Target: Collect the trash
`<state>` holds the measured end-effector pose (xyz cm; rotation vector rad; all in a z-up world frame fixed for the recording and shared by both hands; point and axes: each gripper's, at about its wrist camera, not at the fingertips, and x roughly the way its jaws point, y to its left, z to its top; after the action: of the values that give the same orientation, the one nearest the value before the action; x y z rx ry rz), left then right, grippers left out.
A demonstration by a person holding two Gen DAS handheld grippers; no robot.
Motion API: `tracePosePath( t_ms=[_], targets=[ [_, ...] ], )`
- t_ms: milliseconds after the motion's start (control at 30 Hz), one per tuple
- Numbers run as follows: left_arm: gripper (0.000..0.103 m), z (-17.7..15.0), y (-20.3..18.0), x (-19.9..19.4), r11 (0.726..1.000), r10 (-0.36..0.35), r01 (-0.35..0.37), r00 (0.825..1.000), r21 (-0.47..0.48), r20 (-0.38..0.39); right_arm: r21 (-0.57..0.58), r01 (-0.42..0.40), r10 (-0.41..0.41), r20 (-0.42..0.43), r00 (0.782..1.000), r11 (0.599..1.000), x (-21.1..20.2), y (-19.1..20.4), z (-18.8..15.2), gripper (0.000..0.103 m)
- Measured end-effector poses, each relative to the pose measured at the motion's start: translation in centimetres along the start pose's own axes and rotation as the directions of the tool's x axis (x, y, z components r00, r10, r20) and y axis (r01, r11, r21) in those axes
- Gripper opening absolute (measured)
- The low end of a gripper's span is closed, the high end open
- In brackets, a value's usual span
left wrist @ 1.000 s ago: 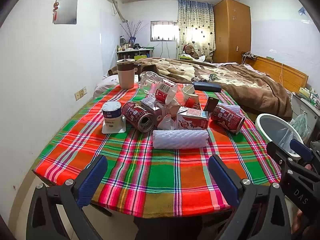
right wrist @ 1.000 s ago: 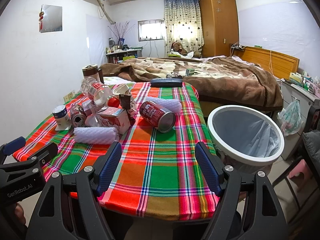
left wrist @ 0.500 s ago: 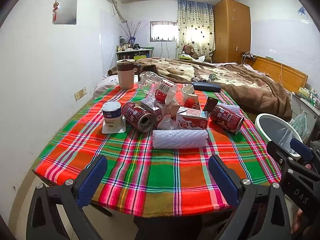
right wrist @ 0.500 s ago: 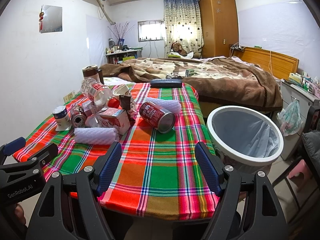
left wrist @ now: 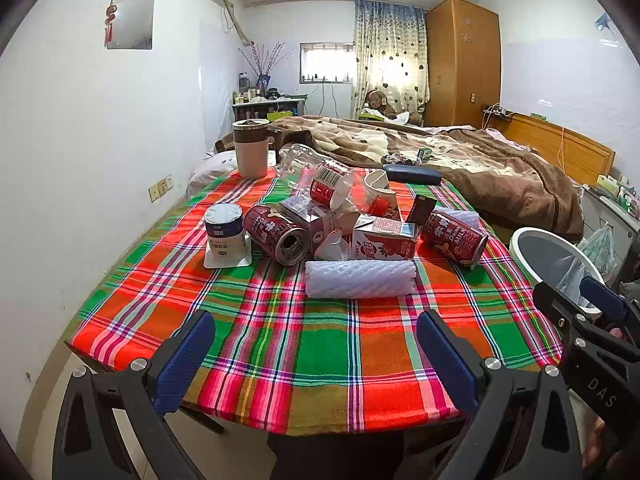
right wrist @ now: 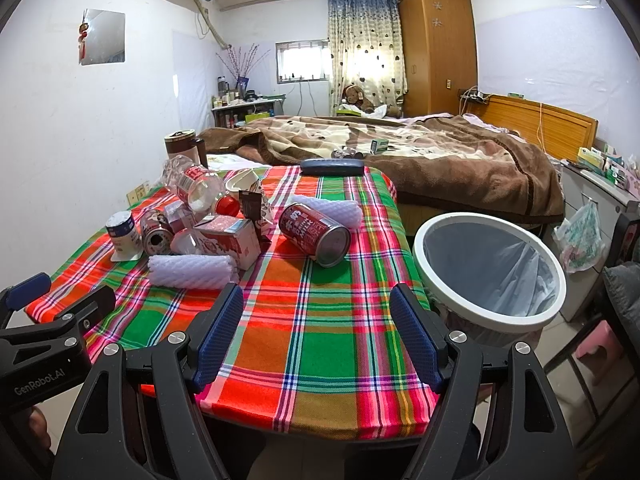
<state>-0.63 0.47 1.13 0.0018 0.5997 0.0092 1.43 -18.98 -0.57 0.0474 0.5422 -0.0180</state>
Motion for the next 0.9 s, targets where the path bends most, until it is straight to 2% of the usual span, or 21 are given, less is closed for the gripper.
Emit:
tracePosePath(
  t_ms=[267, 367, 567, 633, 900],
  targets=[
    [0.102, 0.3, 0.5, 0.6, 1.000, -0.009, 0.009, 1.000, 0.005, -0.008, -0.004, -0.012, 0.012, -0.005, 1.000, 1.000, 0.4, -0.3, 0.2, 0.077],
    [0.102, 0.6, 1.4, 1.4, 1.000, -0.009, 0.009, 1.000, 0.006, -0.015, -0.005, -0.018, 0.018, 0.018, 1.000, 1.000, 0.9, -0.8, 0.7, 0.077],
    [0.102, 1.5, 3.3, 3.5, 1.000, 0.015, -0.014, 0.999, 0.026, -0.040, -0.028, -0.019, 0.020, 0.016, 1.000, 0.999, 3.8, -1.8, 2.2, 0.077],
    [0.102, 1.9, 3.8, 4.2, 1.000, 0.000, 0.001, 0.999, 0.025, -0.039, -0.041, -0.010, 0.009, -0.009, 1.000, 0.999, 5.1, -1.8, 2.7, 0.077],
    [0.101, 3.5, 3.1, 8.0, 0.987, -0.132, 0.139, 0.988, 0.082, -0.083, -0.089, -0.084, 0.073, -0.119, 0.990, 0.992, 10.9, -1.7, 4.3, 0.077]
  ],
)
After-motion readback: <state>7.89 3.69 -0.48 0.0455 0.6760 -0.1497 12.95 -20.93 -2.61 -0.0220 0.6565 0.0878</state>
